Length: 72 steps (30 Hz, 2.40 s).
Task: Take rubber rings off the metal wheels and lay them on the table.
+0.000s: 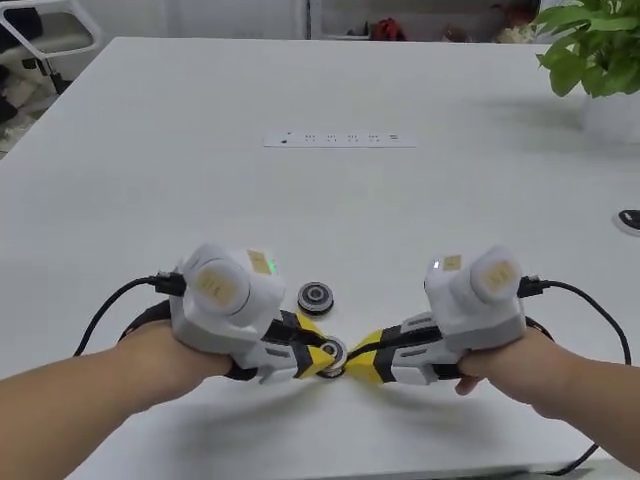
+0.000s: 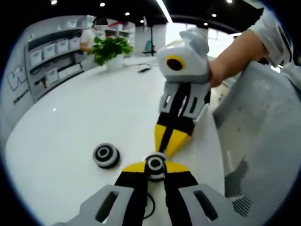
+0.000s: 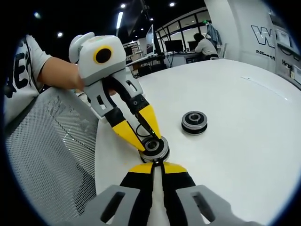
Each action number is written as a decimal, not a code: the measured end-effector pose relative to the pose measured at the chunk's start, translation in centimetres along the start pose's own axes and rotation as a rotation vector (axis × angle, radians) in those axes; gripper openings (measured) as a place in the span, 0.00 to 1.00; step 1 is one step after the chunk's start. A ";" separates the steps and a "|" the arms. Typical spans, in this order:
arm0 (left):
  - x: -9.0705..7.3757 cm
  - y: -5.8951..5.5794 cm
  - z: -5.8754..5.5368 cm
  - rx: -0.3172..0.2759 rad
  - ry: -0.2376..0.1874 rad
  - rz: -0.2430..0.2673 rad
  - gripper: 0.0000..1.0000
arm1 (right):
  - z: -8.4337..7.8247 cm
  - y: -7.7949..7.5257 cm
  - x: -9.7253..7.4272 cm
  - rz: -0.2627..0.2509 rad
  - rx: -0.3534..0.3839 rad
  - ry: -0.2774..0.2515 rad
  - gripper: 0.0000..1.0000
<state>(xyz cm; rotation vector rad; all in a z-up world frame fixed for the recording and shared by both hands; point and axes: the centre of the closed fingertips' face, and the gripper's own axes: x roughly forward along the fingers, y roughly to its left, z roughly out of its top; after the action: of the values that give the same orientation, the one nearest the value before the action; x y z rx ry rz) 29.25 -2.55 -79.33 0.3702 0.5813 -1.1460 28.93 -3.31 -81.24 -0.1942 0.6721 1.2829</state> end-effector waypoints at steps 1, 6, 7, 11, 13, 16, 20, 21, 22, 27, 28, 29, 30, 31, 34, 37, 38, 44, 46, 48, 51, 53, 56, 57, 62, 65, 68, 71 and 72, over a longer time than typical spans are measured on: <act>0.0 0.0 0.0 0.000 0.000 0.001 0.13 | 0.0 0.1 0.0 -0.002 -0.001 0.002 0.02; 0.0 0.0 0.0 0.003 0.007 0.007 0.13 | 0.0 0.0 -0.1 -0.019 0.025 0.014 0.00; 0.0 0.0 0.0 0.001 0.010 0.009 0.13 | 0.0 -0.1 -0.1 -0.021 0.036 0.013 0.00; 0.0 0.0 0.0 0.006 0.017 0.014 0.12 | 0.1 -0.1 -0.3 -0.018 0.096 -0.002 0.00; 0.0 -0.1 0.0 0.006 0.018 0.014 0.12 | 0.1 -0.1 -0.4 -0.017 0.113 -0.010 0.00; -0.1 -0.1 -0.1 0.005 0.022 0.016 0.12 | 0.2 -0.2 -0.5 -0.017 0.150 -0.025 0.00; -0.1 -0.1 -0.1 0.006 0.028 0.018 0.12 | 0.6 -0.2 -0.9 -0.014 0.198 -0.058 0.00; -0.2 -0.1 -0.2 0.003 0.029 0.019 0.12 | 0.6 -0.1 -1.0 -0.017 0.205 -0.060 0.00; -0.1 -0.1 -0.2 0.001 0.029 0.021 0.12 | 0.7 0.0 -1.1 -0.018 0.223 -0.074 0.00; -0.2 -0.2 -0.1 0.000 0.032 0.031 0.12 | 1.2 0.0 -1.5 -0.011 0.279 -0.115 0.00; -0.2 -0.3 -0.1 -0.001 0.033 0.032 0.12 | 1.2 0.3 -1.5 -0.014 0.266 -0.113 0.00; -0.2 -0.3 -0.1 -0.001 0.034 0.033 0.12 | 1.3 0.4 -1.4 -0.013 0.268 -0.113 0.00; -0.2 -0.3 -0.1 -0.002 0.034 0.033 0.12 | 1.3 0.3 -1.4 -0.014 0.267 -0.112 0.00; -0.1 -0.3 -0.1 -0.002 0.033 0.034 0.12 | 1.4 0.3 -1.5 -0.014 0.267 -0.115 0.00; -0.1 -0.3 0.0 -0.006 0.033 0.040 0.12 | 1.5 0.5 -1.4 -0.011 0.283 -0.125 0.00; -0.1 -0.3 0.0 -0.008 0.036 0.045 0.12 | 1.7 0.7 -1.3 -0.009 0.288 -0.126 0.00; -0.2 -0.3 0.0 -0.010 0.037 0.046 0.12 | 1.8 0.8 -1.3 -0.009 0.285 -0.125 0.00; -0.2 -0.2 0.0 -0.010 0.037 0.052 0.11 | 2.0 1.0 -1.1 -0.002 0.270 -0.127 0.00; -0.2 -0.2 0.0 -0.011 0.036 0.052 0.11 | 2.2 1.2 -1.0 0.003 0.264 -0.128 0.00; -0.2 -0.3 0.0 -0.011 0.034 0.053 0.11 | 2.3 1.2 -1.0 0.007 0.262 -0.129 0.00; -0.2 -0.3 0.0 -0.009 0.033 0.052 0.11 | 2.4 1.3 -0.9 0.015 0.262 -0.134 0.00; -0.2 -0.3 0.0 -0.009 0.032 0.051 0.11 | 2.6 1.5 -0.8 0.026 0.261 -0.138 0.00; -0.1 -0.2 0.1 -0.009 0.030 0.053 0.11 | 4.3 3.2 -0.5 0.110 0.255 -0.196 0.00; -0.1 -0.2 0.1 -0.008 0.028 0.054 0.11 | 4.3 2.9 -0.5 0.073 0.239 -0.170 0.00; -0.2 -0.2 0.2 -0.013 0.023 0.056 0.12 | 4.0 2.6 -0.8 0.060 0.222 -0.164 0.00; -0.2 -0.2 0.2 -0.015 0.024 0.057 0.12 | 3.9 1.8 -1.1 0.033 0.234 -0.168 0.00; -0.2 -0.3 0.2 -0.003 0.032 0.048 0.12 | 3.5 1.0 -1.4 0.003 0.250 -0.163 0.00; -0.3 -0.4 0.2 0.009 0.027 0.048 0.12 | 3.3 0.8 -1.4 -0.007 0.255 -0.158 0.00; -0.3 -0.4 0.3 0.020 0.025 0.047 0.13 | 3.3 0.7 -1.4 -0.008 0.256 -0.157 0.00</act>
<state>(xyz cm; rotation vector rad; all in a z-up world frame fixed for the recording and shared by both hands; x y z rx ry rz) 28.84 -2.66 -78.97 0.4138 0.5805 -1.1042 29.28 -2.64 -77.62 0.1122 0.6921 1.1783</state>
